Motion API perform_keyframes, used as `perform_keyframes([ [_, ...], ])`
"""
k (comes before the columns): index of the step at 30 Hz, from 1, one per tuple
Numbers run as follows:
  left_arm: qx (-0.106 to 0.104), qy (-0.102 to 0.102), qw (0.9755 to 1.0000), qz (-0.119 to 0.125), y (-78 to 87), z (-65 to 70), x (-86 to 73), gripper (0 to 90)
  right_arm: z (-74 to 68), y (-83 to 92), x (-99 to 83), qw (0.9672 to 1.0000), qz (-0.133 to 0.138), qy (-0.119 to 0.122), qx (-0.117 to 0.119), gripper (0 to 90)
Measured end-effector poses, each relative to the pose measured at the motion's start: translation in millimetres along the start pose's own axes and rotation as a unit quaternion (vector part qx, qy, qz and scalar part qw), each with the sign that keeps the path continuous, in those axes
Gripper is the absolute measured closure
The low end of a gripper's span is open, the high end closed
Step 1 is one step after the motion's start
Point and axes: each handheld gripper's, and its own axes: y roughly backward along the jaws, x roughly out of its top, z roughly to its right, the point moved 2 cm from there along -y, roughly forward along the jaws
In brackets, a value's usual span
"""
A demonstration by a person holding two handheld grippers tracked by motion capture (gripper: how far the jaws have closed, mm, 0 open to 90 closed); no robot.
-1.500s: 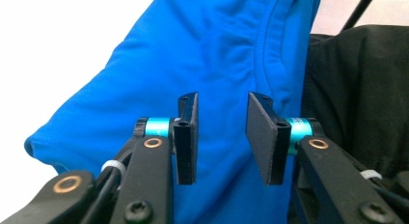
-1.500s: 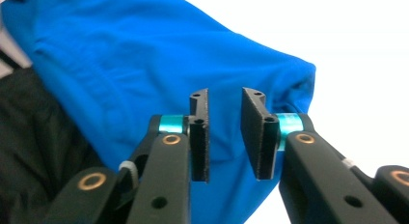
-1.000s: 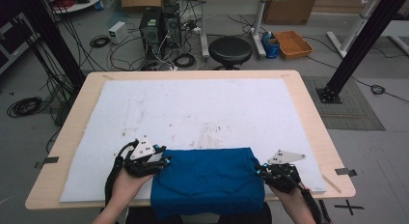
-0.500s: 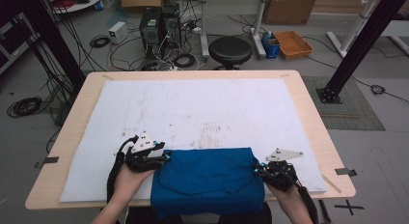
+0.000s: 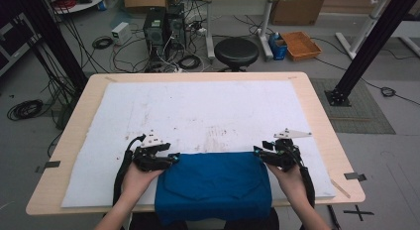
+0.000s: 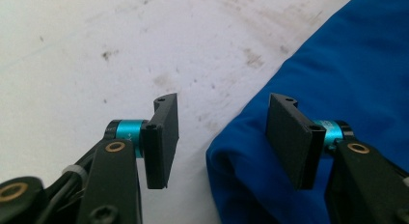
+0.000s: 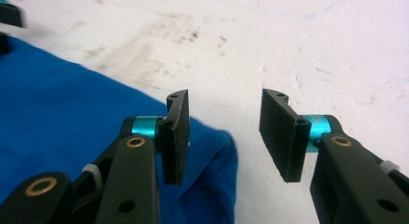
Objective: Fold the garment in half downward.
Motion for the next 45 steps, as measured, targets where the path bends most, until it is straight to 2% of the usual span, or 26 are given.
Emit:
perform_keyframes([
  [2, -0.002, 0.017, 0.9998, -0.005, -1.1, -3.1, -2.6, 47.2, 2.3, -10.1, -3.0, 0.9997, -0.022, -0.003, -0.001, 58.1],
  [5, -0.008, 0.029, 0.9994, -0.018, -3.3, -4.4, -6.9, 51.6, 4.2, -17.9, -8.4, 0.9990, -0.045, 0.005, -0.001, 66.4],
  [6, -0.011, 0.029, 0.9993, -0.021, -3.8, -3.7, -7.8, 54.8, 4.7, -18.7, -10.4, 0.9985, -0.055, 0.006, 0.003, 72.8],
  [7, -0.015, 0.028, 0.9992, -0.022, -4.8, -2.2, -8.7, 56.6, 4.6, -19.0, -11.5, 0.9984, -0.056, 0.010, 0.007, 74.7],
  [10, -0.023, 0.019, 0.9994, -0.020, -5.2, 2.8, -9.9, 69.7, 2.4, -17.7, -13.5, 0.9981, -0.055, 0.023, 0.012, 81.3],
  [12, -0.021, 0.005, 0.9996, -0.018, -4.7, 5.2, -9.7, 79.5, 1.0, -16.2, -13.1, 0.9982, -0.051, 0.031, 0.007, 83.9],
  [13, -0.021, -0.001, 0.9996, -0.018, -4.4, 5.5, -9.6, 81.5, 0.2, -15.6, -12.8, 0.9982, -0.048, 0.037, 0.006, 84.7],
  [16, -0.023, -0.001, 0.9997, -0.012, -3.6, 2.5, -9.2, 83.3, 0.4, -12.7, -10.7, 0.9985, -0.034, 0.042, 0.002, 85.7],
  [21, -0.008, -0.013, 0.9998, -0.009, -5.3, -10.6, 2.9, 83.8, 8.9, -16.7, 2.1, 0.9993, -0.014, 0.032, 0.010, 86.0],
  [23, 0.004, -0.030, 0.9994, -0.014, -9.1, -19.3, 12.7, 83.8, 12.2, -22.8, 11.3, 0.9993, -0.010, 0.035, 0.012, 86.0],
  [27, 0.014, -0.037, 0.9991, -0.011, -19.5, -40.7, 35.8, 83.8, 21.6, -35.1, 36.5, 0.9994, 0.000, 0.035, -0.001, 86.0],
  [30, 0.024, -0.035, 0.9991, -0.004, -27.4, -53.9, 51.6, 83.8, 31.0, -46.6, 55.0, 0.9993, 0.006, 0.034, -0.012, 86.0],
  [32, 0.029, -0.035, 0.9989, -0.008, -32.9, -61.7, 60.0, 83.7, 35.0, -54.7, 64.6, 0.9989, 0.004, 0.039, -0.024, 85.9],
  [34, 0.032, -0.031, 0.9989, -0.012, -38.2, -69.0, 65.2, 83.7, 38.7, -62.9, 70.4, 0.9990, 0.003, 0.036, -0.027, 86.0],
  [36, 0.035, -0.027, 0.9988, -0.021, -43.2, -75.3, 68.2, 83.7, 42.2, -70.4, 73.7, 0.9988, -0.002, 0.039, -0.031, 85.9],
  [40, 0.031, -0.019, 0.9993, -0.013, -50.5, -81.2, 65.9, 82.6, 46.1, -79.1, 75.4, 0.9985, -0.005, 0.040, -0.038, 85.2],
  [41, 0.038, -0.017, 0.9990, -0.015, -51.4, -81.5, 64.9, 79.5, 46.2, -79.8, 75.3, 0.9985, -0.004, 0.041, -0.037, 83.5],
  [43, 0.058, -0.004, 0.9981, -0.019, -49.1, -81.7, 63.9, 60.9, 45.9, -77.7, 75.3, 0.9980, -0.002, 0.046, -0.043, 78.1],
  [44, 0.055, 0.001, 0.9984, -0.014, -45.4, -81.3, 63.1, 58.0, 45.6, -74.9, 75.3, 0.9978, 0.004, 0.046, -0.048, 74.7],
  [45, 0.061, 0.005, 0.9981, 0.000, -40.7, -79.5, 61.6, 56.7, 45.4, -70.8, 75.0, 0.9979, 0.012, 0.042, -0.048, 73.0],
])
